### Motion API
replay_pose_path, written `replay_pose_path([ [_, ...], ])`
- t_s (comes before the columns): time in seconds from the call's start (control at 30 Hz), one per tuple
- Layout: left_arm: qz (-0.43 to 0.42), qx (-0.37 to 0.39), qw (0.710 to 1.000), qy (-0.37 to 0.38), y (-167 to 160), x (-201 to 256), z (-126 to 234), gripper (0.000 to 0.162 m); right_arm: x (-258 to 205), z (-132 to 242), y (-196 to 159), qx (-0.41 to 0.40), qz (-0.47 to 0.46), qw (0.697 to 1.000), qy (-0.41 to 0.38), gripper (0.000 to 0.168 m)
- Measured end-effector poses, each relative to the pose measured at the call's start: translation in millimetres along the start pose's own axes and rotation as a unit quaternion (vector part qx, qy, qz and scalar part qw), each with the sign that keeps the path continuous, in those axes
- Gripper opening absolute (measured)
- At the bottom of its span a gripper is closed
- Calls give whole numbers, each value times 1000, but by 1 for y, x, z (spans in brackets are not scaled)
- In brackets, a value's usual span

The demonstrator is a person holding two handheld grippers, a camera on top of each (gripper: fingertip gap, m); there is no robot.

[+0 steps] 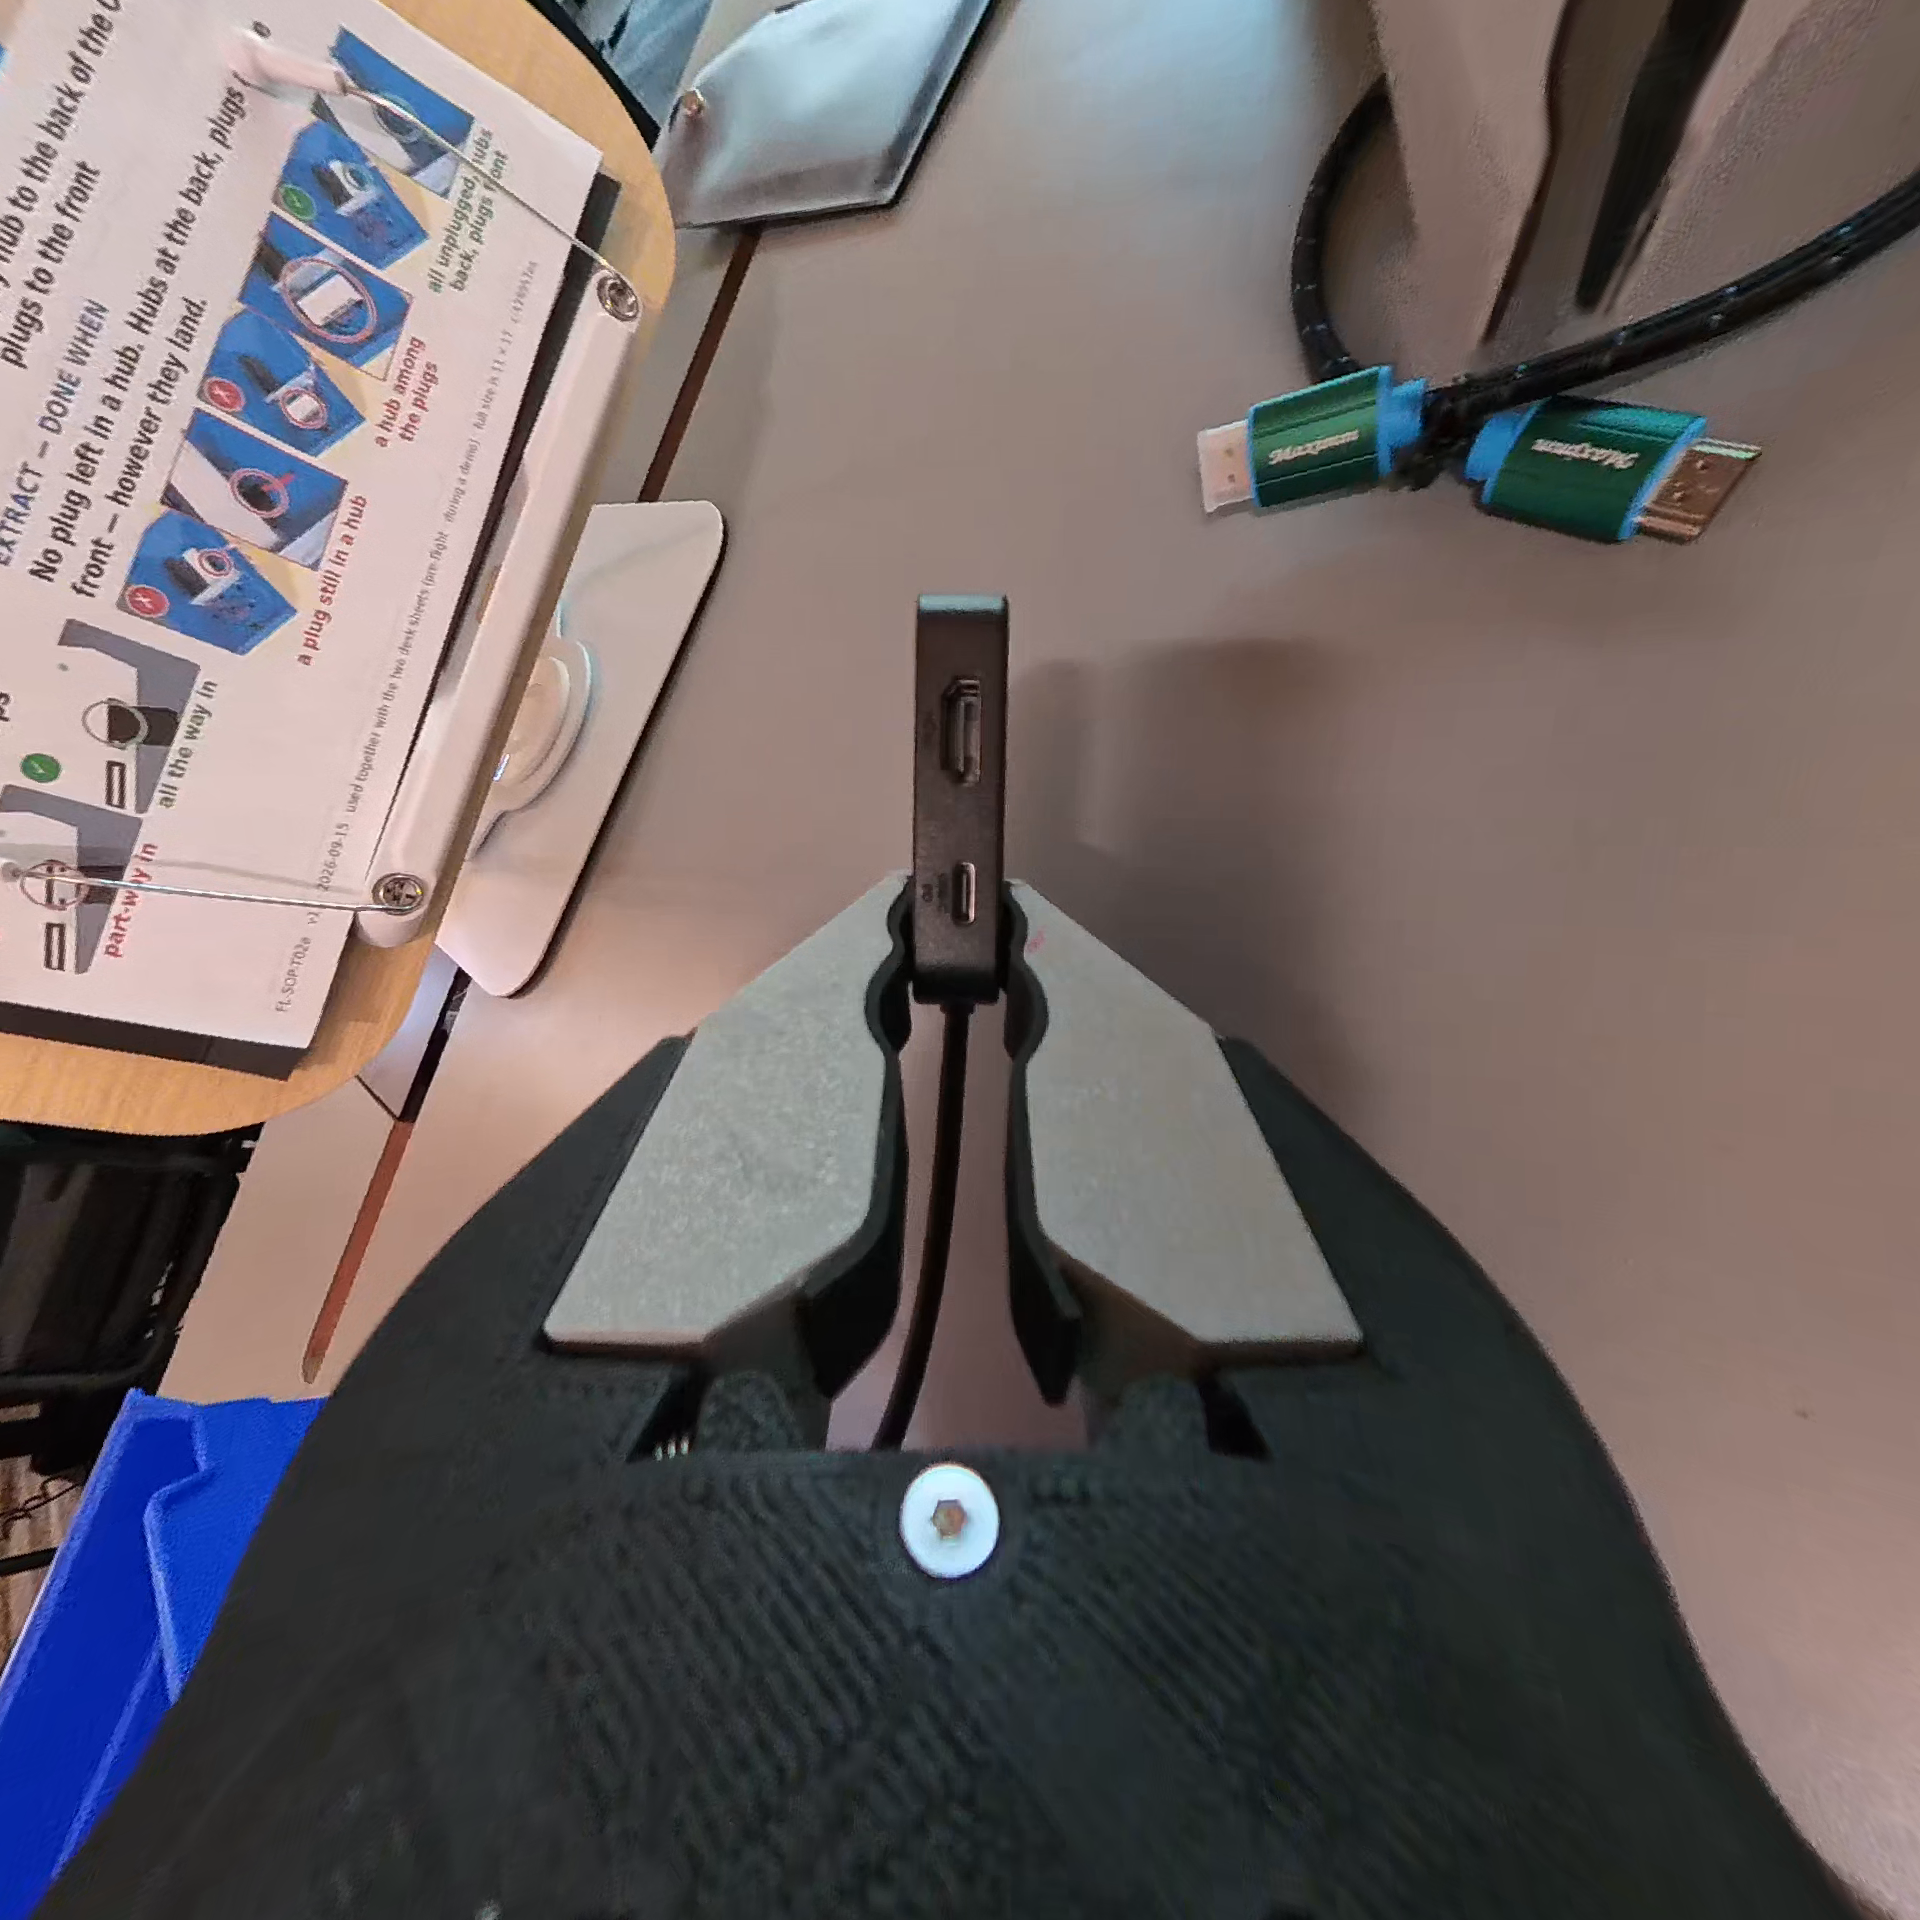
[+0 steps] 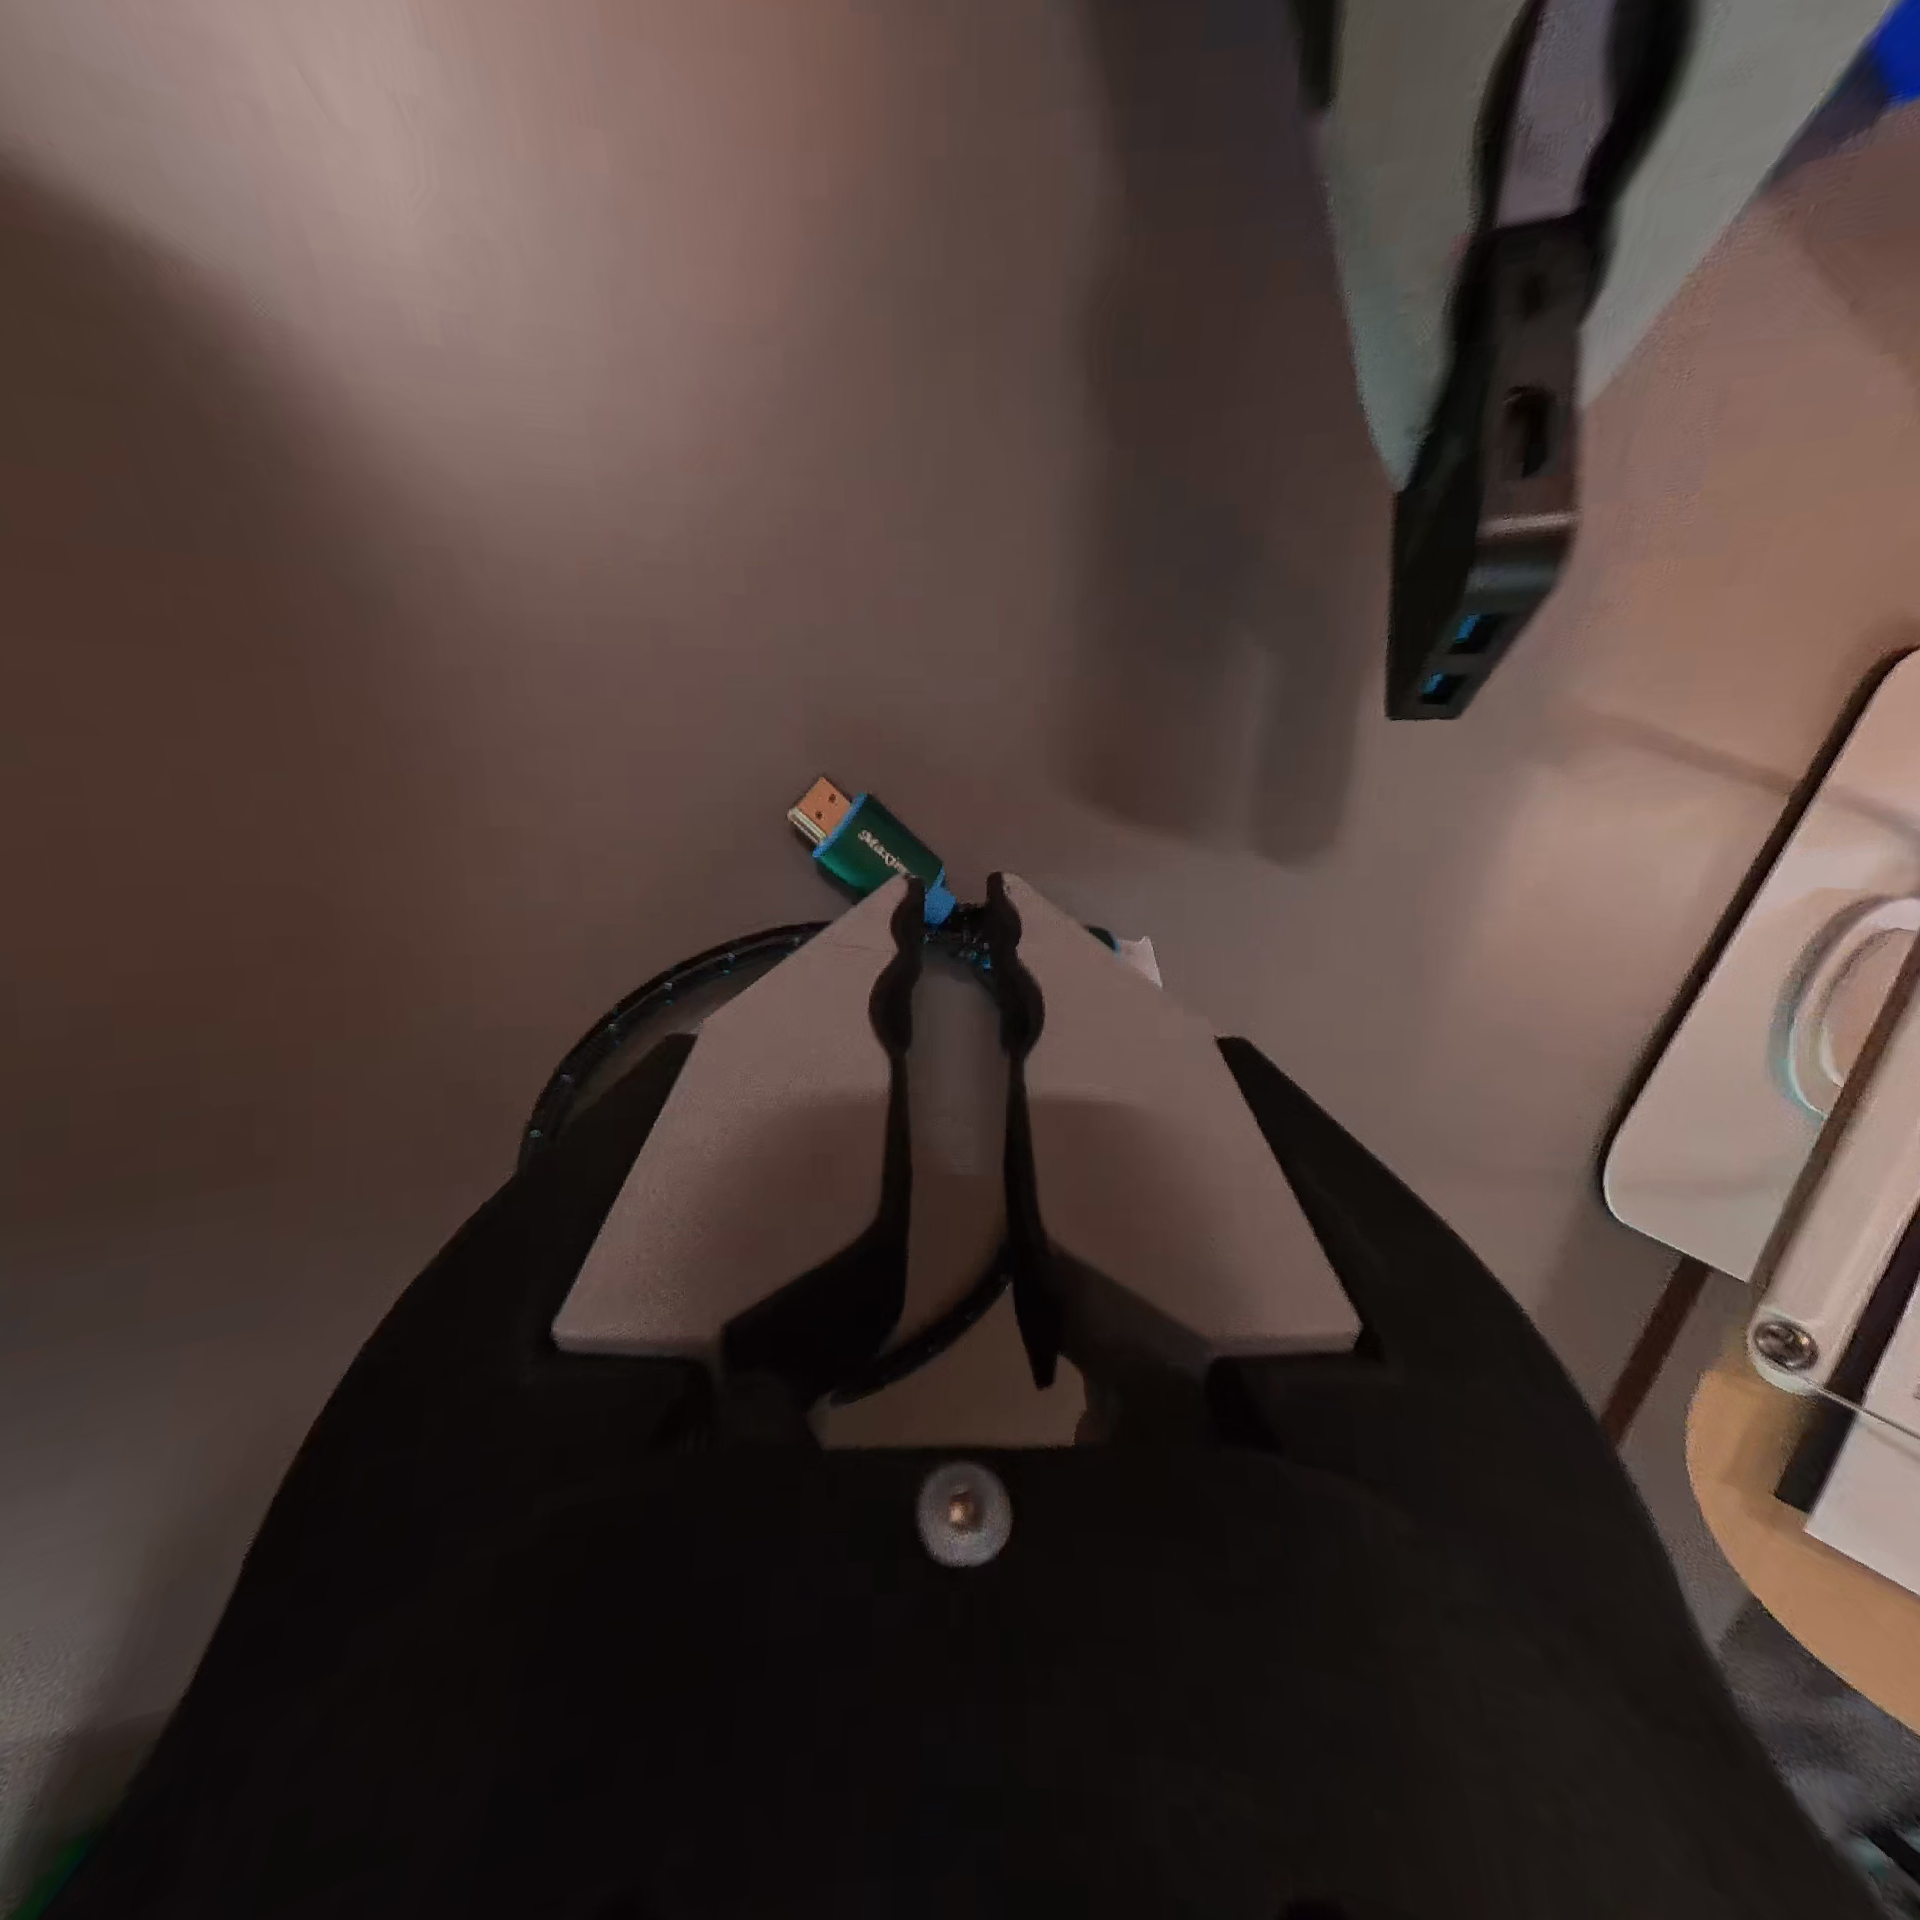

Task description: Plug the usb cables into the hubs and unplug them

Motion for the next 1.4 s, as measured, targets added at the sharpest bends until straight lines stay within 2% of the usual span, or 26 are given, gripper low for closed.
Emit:
replay_pose_path([
  [0.07, 1, -3, 1000, 2, -1, -1, 0, 11, 5, 9, 1, 15, -14, 1000, 12, 14],
  [0.17, 6, -6, 1000, 4, -3, -2, -1, 11, 4, 6, -9, -34, -17, 998, 53, 33],
  [0.23, 10, -9, 1000, 7, -4, -3, -2, 11, 1, 1, -8, -28, -23, 996, 84, 31],
  [0.33, 31, -7, 999, -8, -3, -2, -3, 11, 5, -9, -11, -50, 8, 997, 56, 37],
  [0.4, 43, -2, 999, -34, -2, 2, -1, 11, 7, -14, -13, -62, 40, 997, 28, 38],
  [0.5, 68, -15, 993, -93, -1, 8, 1, 12, 7, -16, -14, -62, 55, 996, 29, 35],
  [0.6, 86, -26, 987, -131, 0, 12, 3, 12, 6, -25, -19, -78, 50, 995, 47, 48],
  [0.7, 103, -29, 982, -154, 1, 14, 5, 11, 5, -31, -12, -53, 44, 996, 49, 40],
  [0.8, 96, -38, 984, -144, -2, 13, 4, 12, 3, -33, -9, -36, 8, 998, 57, 23],
  [0.9, 83, -51, 986, -133, -4, 14, 0, 12, 3, -31, -20, -51, -32, 997, 43, 11],
  [1.03, 59, -62, 992, -98, -6, 12, -3, 11, 0, -26, -37, -82, -168, 982, 26, 12],
  [1.2, 52, -70, 994, -70, -7, 9, -5, 12, -12, -18, -33, -55, -317, 946, 45, 13],
  [1.27, 45, -74, 994, -61, -8, 8, -6, 11, -16, -12, -32, -39, -348, 935, 45, 11],
  [1.4, 43, -75, 995, -57, -9, 8, -8, 11, -25, 0, -32, 8, -367, 930, 0, 30],
])
Point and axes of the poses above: each gripper's, where its closed fingertips meet, z back along the fingers, y out of its top, x = y × z across the jaws, the point moved 6 cm from there along z, back along the fingers, and after that the axes turned 9 degrees about z, right-handed, at the moved point
